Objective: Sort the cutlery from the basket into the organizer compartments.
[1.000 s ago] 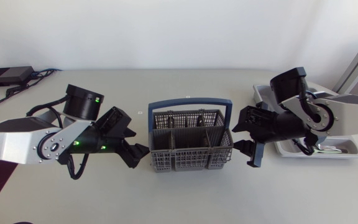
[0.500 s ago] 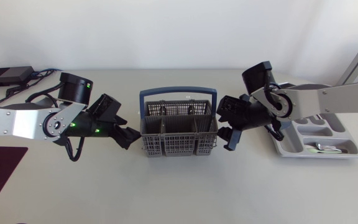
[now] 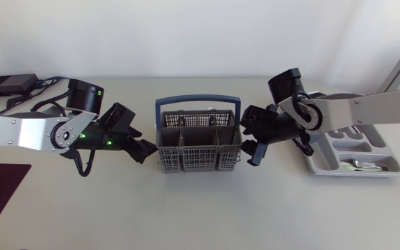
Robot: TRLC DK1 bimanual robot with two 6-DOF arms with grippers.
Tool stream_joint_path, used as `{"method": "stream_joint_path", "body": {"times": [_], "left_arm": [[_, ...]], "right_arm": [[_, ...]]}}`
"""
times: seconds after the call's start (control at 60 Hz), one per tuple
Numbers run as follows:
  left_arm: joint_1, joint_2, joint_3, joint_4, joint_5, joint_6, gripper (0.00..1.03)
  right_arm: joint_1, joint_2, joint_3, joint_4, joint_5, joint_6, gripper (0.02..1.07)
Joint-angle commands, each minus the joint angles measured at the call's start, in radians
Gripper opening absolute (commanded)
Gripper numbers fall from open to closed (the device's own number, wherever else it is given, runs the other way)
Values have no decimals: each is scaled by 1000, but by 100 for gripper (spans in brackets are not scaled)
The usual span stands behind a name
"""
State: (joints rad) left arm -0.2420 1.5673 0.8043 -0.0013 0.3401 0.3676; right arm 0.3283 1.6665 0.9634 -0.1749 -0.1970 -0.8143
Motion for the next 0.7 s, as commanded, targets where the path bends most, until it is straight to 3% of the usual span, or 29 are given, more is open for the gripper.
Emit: {"method": "stream_joint_path", "body": {"times": [0.0,0.2,0.433,0.483,0.533,0.683], "left_arm": [[7,20,30,14,25,10,95],[23,7,19,14,25,11,96],[96,-61,-11,0,54,17,97],[125,-98,-25,-6,69,16,97],[148,-124,-36,-9,82,11,98],[196,-201,-83,-2,102,-1,98]], "right_arm": [[18,-16,-26,17,-10,20,66],[5,-30,-46,25,-1,23,72],[-74,-129,-89,29,25,6,78],[-112,-182,-100,20,25,4,87],[-140,-218,-111,12,25,4,103],[-212,-353,-176,11,22,6,103]]}}
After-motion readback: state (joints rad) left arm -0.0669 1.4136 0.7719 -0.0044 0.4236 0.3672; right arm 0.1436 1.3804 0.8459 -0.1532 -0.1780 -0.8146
